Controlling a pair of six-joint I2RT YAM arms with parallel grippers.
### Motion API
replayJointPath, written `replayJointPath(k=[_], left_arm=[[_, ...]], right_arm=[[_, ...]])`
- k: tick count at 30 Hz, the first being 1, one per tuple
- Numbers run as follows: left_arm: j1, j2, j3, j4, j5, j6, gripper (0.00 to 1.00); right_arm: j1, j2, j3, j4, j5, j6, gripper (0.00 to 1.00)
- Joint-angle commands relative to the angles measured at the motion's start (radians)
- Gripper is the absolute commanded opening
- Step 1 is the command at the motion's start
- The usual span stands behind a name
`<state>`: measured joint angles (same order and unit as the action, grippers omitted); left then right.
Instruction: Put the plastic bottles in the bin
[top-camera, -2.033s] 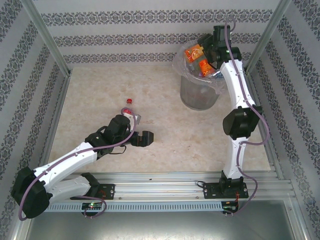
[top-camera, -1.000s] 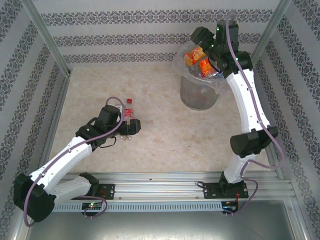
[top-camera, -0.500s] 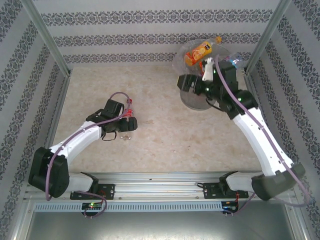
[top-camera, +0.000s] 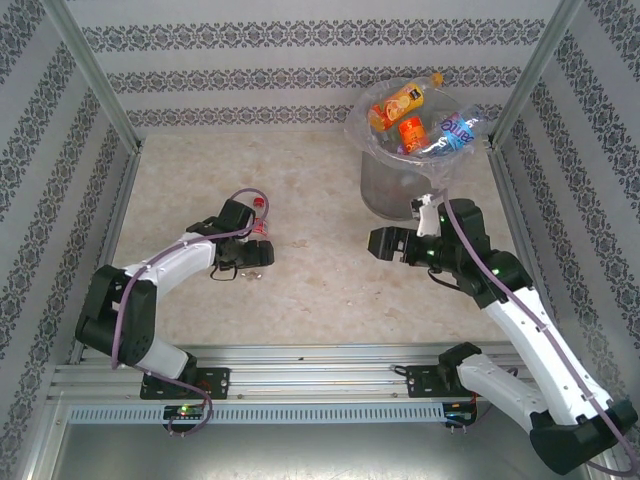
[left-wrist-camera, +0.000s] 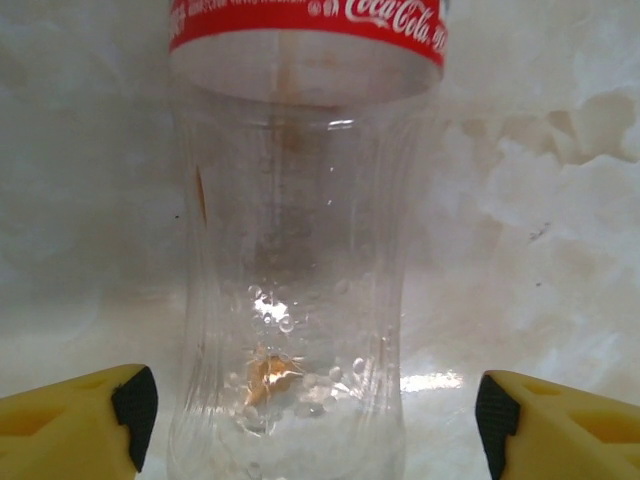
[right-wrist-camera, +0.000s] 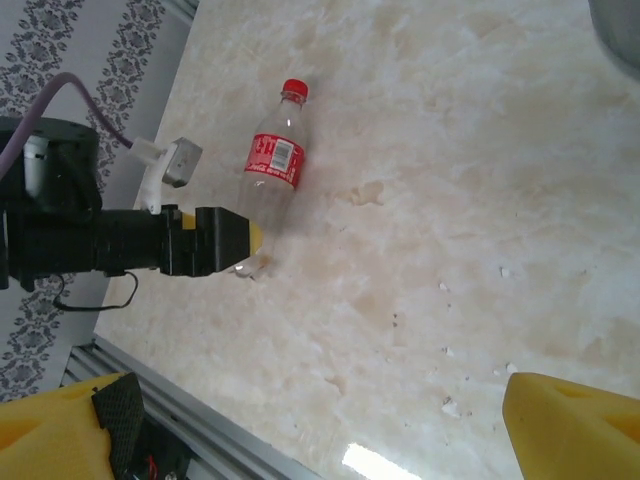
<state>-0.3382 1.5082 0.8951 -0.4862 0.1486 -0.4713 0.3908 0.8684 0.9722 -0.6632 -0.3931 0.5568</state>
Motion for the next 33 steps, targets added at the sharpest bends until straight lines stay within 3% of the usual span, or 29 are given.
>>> replayJointPath(k=[1, 9, 15, 28, 33], left_arm=[[0.011, 0.025, 0.015, -0.008, -0.017, 0.0, 0.81], [0.011, 0.028, -0.001, -0.007, -0.003, -0.007, 0.62], [0.011, -0.034, -0.032, 0.044, 0.054, -0.012, 0.53], [-0.03, -0.288, -0.163, 0.331, 0.389, -0.1, 0.51], [-0.112, -0.358, -0.198, 0.439, 0.4, -0.175, 0.51]], right_arm=[[0.004, -0.022, -0.023, 0.0, -0.021, 0.031, 0.93], [0.005, -0.002, -0.047, 0.058, -0.032, 0.065, 0.93], [0.008, 0.01, -0.084, 0.133, -0.054, 0.113, 0.92], [0.075, 0.206, -0.092, 0.386, -0.11, 0.25, 0.92], [0.137, 0.328, -0.03, 0.444, -0.107, 0.252, 0.93]])
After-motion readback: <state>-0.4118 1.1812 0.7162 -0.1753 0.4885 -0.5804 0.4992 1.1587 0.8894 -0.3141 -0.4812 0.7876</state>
